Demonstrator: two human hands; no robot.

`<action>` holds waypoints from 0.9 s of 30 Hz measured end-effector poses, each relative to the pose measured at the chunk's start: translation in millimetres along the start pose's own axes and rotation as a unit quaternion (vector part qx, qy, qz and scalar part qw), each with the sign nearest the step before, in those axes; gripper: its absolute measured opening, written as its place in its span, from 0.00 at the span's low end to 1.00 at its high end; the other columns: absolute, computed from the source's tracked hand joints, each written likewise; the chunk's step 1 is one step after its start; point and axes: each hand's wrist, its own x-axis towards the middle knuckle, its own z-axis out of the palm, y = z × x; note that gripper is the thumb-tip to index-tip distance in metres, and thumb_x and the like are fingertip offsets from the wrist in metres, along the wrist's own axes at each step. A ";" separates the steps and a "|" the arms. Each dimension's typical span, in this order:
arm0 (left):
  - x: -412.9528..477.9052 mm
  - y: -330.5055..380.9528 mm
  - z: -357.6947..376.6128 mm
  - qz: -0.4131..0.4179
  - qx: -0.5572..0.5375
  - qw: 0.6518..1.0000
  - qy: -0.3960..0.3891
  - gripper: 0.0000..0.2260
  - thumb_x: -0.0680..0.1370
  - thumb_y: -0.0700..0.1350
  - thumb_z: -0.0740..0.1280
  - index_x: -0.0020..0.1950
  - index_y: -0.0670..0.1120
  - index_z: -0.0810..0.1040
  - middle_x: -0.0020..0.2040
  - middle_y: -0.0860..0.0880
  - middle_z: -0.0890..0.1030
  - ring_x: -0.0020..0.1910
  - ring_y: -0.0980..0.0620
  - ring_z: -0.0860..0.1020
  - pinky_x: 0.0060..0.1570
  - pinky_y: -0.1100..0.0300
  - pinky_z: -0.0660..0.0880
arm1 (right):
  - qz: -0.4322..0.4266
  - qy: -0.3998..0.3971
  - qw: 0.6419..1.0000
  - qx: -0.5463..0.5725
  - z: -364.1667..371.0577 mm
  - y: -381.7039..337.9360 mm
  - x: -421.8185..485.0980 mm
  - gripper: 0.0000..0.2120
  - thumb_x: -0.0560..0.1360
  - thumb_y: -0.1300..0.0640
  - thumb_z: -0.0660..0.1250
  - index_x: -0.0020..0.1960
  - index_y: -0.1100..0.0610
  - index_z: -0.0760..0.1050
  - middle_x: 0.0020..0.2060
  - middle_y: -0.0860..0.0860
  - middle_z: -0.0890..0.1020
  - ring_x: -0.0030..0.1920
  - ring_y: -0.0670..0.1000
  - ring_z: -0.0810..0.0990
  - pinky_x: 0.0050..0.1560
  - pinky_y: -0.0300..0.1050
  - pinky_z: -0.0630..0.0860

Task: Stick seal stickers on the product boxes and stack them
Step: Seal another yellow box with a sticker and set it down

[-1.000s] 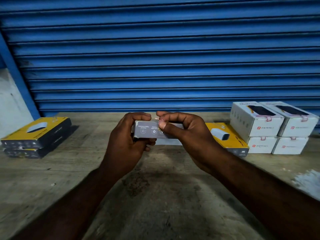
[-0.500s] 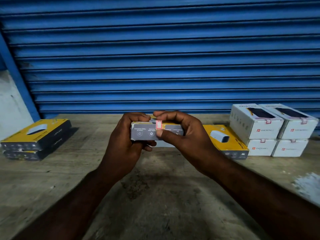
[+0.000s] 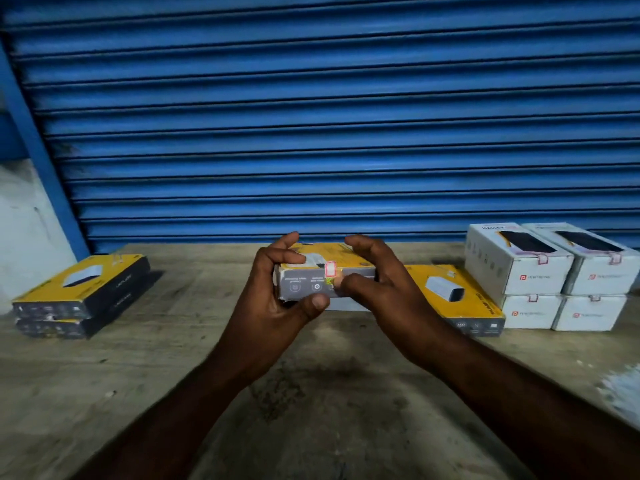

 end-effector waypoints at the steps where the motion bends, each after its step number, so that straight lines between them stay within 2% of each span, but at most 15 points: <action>1: -1.0 -0.6 3.0 -0.011 -0.007 1.000 0.018 0.24 0.68 0.56 0.76 0.57 0.50 0.71 0.75 0.55 0.66 0.70 0.51 0.73 0.55 0.47 0.81 | -0.004 0.002 1.000 -0.009 1.4 -0.2 0.2 0.23 0.75 0.65 0.70 0.67 0.51 0.71 0.55 0.40 0.75 0.55 0.41 0.76 0.59 0.42 0.75; 4: -2.2 -3.1 8.7 -0.022 -0.008 0.997 0.072 0.18 0.69 0.56 0.72 0.54 0.51 0.72 0.74 0.54 0.68 0.69 0.52 0.74 0.53 0.48 0.82 | -0.030 -0.001 0.999 -0.025 6.7 1.6 -2.4 0.24 0.73 0.64 0.71 0.67 0.51 0.71 0.63 0.47 0.76 0.63 0.48 0.76 0.64 0.46 0.75; 6: -2.3 -3.8 9.3 -0.019 0.007 0.995 0.093 0.17 0.69 0.57 0.72 0.52 0.53 0.73 0.72 0.55 0.71 0.69 0.53 0.73 0.55 0.44 0.81 | -0.040 -0.005 0.998 -0.045 8.7 3.6 -5.8 0.25 0.74 0.65 0.70 0.68 0.50 0.70 0.73 0.49 0.69 0.73 0.48 0.68 0.71 0.46 0.69; 8: -1.8 -6.1 7.7 -0.018 0.016 0.994 0.104 0.15 0.69 0.58 0.73 0.51 0.54 0.73 0.71 0.56 0.72 0.69 0.54 0.74 0.57 0.40 0.79 | -0.044 -0.011 0.996 -0.083 9.4 4.8 -9.5 0.27 0.75 0.64 0.69 0.71 0.49 0.69 0.78 0.48 0.61 0.78 0.44 0.58 0.76 0.47 0.61; 11: -0.1 -7.2 6.3 -0.017 0.032 0.993 0.109 0.15 0.70 0.57 0.73 0.51 0.54 0.73 0.70 0.57 0.73 0.69 0.54 0.73 0.59 0.40 0.78 | -0.045 -0.017 0.995 -0.087 9.8 4.7 -12.0 0.28 0.76 0.63 0.69 0.73 0.50 0.68 0.79 0.47 0.58 0.78 0.40 0.53 0.78 0.45 0.57; 13: 0.4 -4.9 5.3 -0.006 0.043 0.994 0.096 0.17 0.70 0.56 0.71 0.53 0.51 0.73 0.72 0.56 0.72 0.70 0.56 0.72 0.59 0.47 0.79 | -0.048 -0.005 0.997 -0.062 10.5 5.5 -11.0 0.26 0.76 0.57 0.71 0.72 0.50 0.69 0.78 0.47 0.59 0.77 0.39 0.54 0.78 0.47 0.57; 15: 0.4 -0.7 2.5 0.008 0.042 0.997 0.067 0.17 0.71 0.54 0.69 0.56 0.48 0.73 0.74 0.54 0.69 0.70 0.59 0.72 0.56 0.57 0.80 | -0.054 0.021 0.997 -0.059 11.7 6.4 -8.3 0.28 0.74 0.48 0.72 0.72 0.51 0.70 0.77 0.47 0.64 0.76 0.40 0.59 0.77 0.49 0.61; 16: 0.2 0.6 1.1 0.013 0.027 0.998 0.047 0.16 0.72 0.52 0.68 0.57 0.48 0.72 0.75 0.53 0.68 0.71 0.58 0.71 0.55 0.58 0.80 | -0.057 0.032 0.996 -0.064 12.3 7.2 -7.1 0.29 0.73 0.45 0.72 0.71 0.51 0.71 0.76 0.46 0.66 0.75 0.40 0.62 0.76 0.49 0.63; 19: -2.0 -0.4 -2.5 0.007 -0.036 0.999 0.008 0.15 0.73 0.49 0.66 0.58 0.48 0.73 0.77 0.55 0.65 0.72 0.52 0.71 0.54 0.55 0.79 | -0.063 0.050 0.993 -0.083 12.6 7.4 -5.8 0.27 0.74 0.47 0.72 0.71 0.50 0.71 0.75 0.45 0.66 0.75 0.39 0.62 0.75 0.47 0.63; 22: -3.2 -2.2 -2.1 -0.017 -0.060 0.998 0.011 0.16 0.73 0.50 0.65 0.61 0.51 0.74 0.78 0.58 0.63 0.74 0.53 0.68 0.57 0.54 0.77 | -0.068 0.047 0.991 -0.107 11.4 7.2 -6.6 0.29 0.74 0.47 0.71 0.72 0.51 0.69 0.76 0.46 0.64 0.74 0.38 0.61 0.76 0.45 0.61; 24: -2.8 -2.8 -0.7 -0.028 -0.076 0.997 0.021 0.19 0.73 0.52 0.65 0.64 0.53 0.74 0.78 0.60 0.63 0.75 0.54 0.67 0.60 0.52 0.76 | -0.073 0.036 0.989 -0.126 10.3 8.2 -6.4 0.31 0.74 0.45 0.71 0.74 0.52 0.68 0.78 0.47 0.62 0.76 0.38 0.58 0.78 0.48 0.58; 27: -2.3 -3.8 1.0 -0.042 -0.084 0.995 0.032 0.24 0.73 0.54 0.66 0.69 0.55 0.72 0.77 0.60 0.63 0.74 0.55 0.68 0.61 0.52 0.75 | -0.068 0.027 0.990 -0.121 8.7 11.3 -5.5 0.31 0.75 0.47 0.71 0.75 0.52 0.66 0.78 0.47 0.59 0.77 0.40 0.56 0.78 0.51 0.57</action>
